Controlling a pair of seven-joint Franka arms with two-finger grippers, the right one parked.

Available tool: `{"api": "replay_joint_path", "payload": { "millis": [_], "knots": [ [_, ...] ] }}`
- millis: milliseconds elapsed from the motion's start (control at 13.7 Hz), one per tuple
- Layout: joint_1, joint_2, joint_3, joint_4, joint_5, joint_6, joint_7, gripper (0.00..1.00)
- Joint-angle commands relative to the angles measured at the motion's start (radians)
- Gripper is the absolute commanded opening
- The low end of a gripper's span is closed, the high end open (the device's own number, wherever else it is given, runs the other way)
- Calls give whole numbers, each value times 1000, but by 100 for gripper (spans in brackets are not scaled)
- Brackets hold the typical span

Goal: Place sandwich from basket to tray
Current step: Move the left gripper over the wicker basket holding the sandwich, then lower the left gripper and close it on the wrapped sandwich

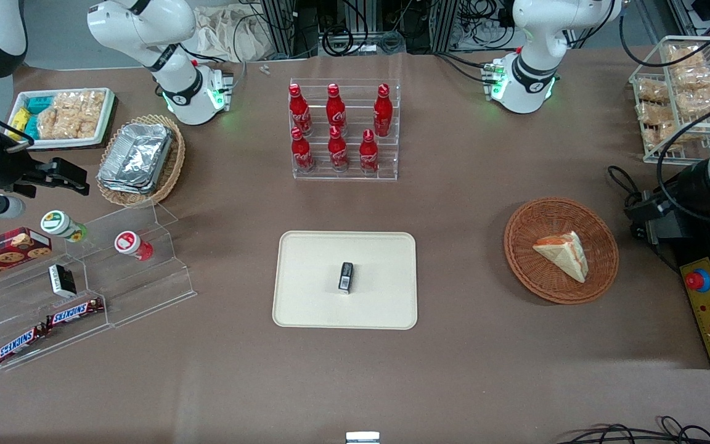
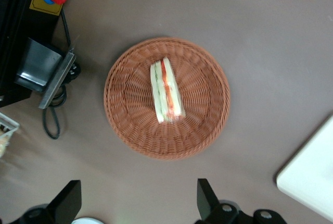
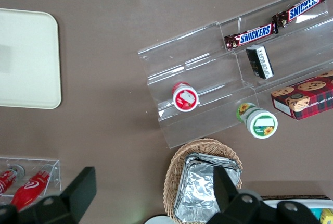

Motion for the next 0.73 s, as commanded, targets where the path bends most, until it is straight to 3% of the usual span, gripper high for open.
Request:
{"api": "replay_joint_path", "payload": {
  "millis": [0, 220, 659],
  "knots": [
    [-3, -9, -1, -138, 10, 127, -167, 100],
    [-5, 35, -2, -244, 10, 279, -305, 100],
    [-5, 181, -2, -289, 7, 412, -433, 100]
  ]
}}
